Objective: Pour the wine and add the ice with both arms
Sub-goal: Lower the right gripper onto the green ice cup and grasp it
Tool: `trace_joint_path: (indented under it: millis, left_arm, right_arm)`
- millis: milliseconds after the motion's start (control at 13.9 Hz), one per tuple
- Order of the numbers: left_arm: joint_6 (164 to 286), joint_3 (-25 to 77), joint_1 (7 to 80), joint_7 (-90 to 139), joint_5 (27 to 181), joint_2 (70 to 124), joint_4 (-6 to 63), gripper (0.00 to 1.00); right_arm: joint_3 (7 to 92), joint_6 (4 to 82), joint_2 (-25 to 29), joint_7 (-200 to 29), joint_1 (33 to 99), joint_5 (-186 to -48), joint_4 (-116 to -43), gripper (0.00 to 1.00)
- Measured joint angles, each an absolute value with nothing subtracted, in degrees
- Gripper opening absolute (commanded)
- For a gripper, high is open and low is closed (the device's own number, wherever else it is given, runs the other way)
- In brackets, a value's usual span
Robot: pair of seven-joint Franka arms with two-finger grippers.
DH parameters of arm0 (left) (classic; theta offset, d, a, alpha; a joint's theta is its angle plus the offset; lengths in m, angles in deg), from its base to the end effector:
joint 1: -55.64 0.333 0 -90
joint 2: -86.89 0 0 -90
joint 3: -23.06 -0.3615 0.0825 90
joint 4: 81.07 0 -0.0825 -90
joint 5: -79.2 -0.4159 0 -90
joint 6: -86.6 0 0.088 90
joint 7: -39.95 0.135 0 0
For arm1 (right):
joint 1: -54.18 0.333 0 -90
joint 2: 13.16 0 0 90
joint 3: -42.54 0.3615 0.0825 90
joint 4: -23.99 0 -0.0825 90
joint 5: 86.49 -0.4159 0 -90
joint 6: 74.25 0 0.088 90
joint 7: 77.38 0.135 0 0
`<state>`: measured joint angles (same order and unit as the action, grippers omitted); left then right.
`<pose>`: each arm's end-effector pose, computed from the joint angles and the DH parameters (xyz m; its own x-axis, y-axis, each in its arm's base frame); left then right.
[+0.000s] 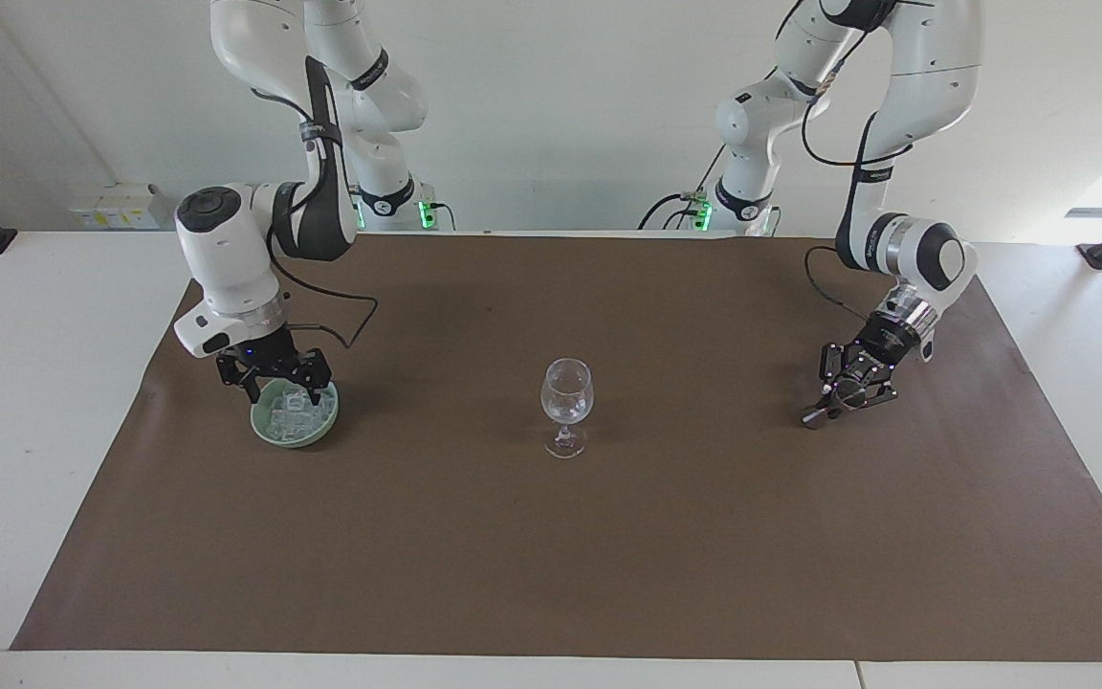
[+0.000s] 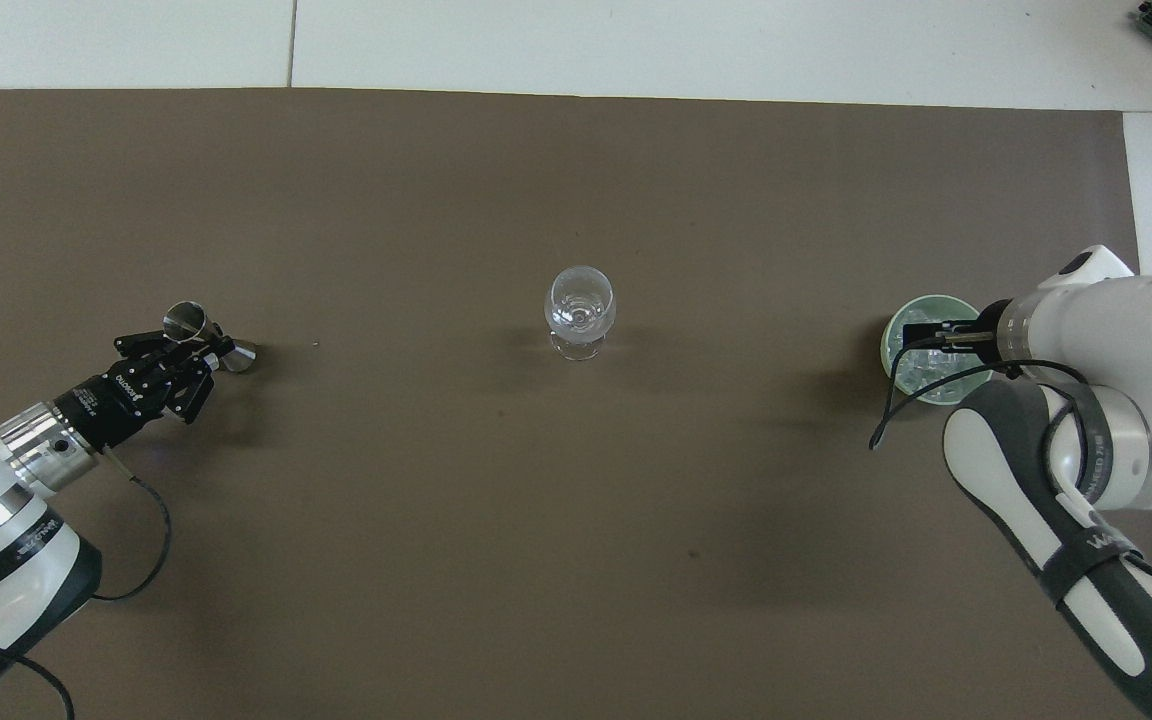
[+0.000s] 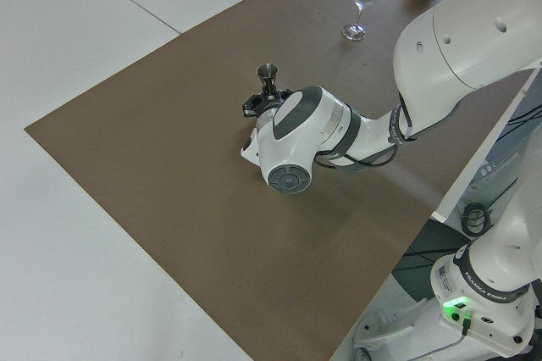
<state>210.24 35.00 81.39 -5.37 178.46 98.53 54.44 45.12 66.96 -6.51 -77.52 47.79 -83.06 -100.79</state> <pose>0.5379 0.0663 0.2520 -0.3675 0.1471 -0.9183 0.7059 0.6870 -0.1724 0.5985 -0.0411 0.3512 0.9854 -0.0176 0.1691 -0.0247 -0.9989 0.0401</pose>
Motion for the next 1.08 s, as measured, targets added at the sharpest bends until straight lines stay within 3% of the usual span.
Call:
trace_joint_path:
  millis: [144,288,432,648,792,864,1080]
  left_arm:
    - [210.22,35.26,81.38,-4.16,178.45,98.61,54.45,0.00]
    - [210.22,35.45,81.36,-2.75,178.44,98.66,54.50,0.00]
    - [210.22,35.61,81.26,-1.72,178.44,98.73,54.60,0.00]
    - [210.18,35.74,81.08,-1.47,178.44,98.73,54.65,0.00]
    - [210.06,35.74,80.94,-1.45,178.43,98.73,54.68,0.00]
    - [210.05,35.74,80.86,-1.42,178.43,98.73,54.70,0.00]
    - [210.04,35.76,80.67,-1.33,178.43,98.73,54.77,0.00]
  right_arm:
    - [45.13,68.17,-6.51,-77.52,47.79,-83.06,-102.24,0.78]
    - [45.13,68.31,-6.52,-77.58,47.79,-83.06,-102.47,0.52]
    - [45.03,68.31,-6.52,-78.05,47.69,-83.06,-102.53,0.45]
    - [45.00,68.32,-6.52,-78.50,47.17,-83.06,-102.67,0.44]
    - [45.00,68.32,-6.52,-78.65,47.11,-83.06,-102.94,0.24]
    - [45.00,68.32,-6.52,-78.68,47.11,-83.06,-103.03,0.02]
    - [45.03,68.32,-6.55,-78.69,47.11,-83.06,-103.12,0.00]
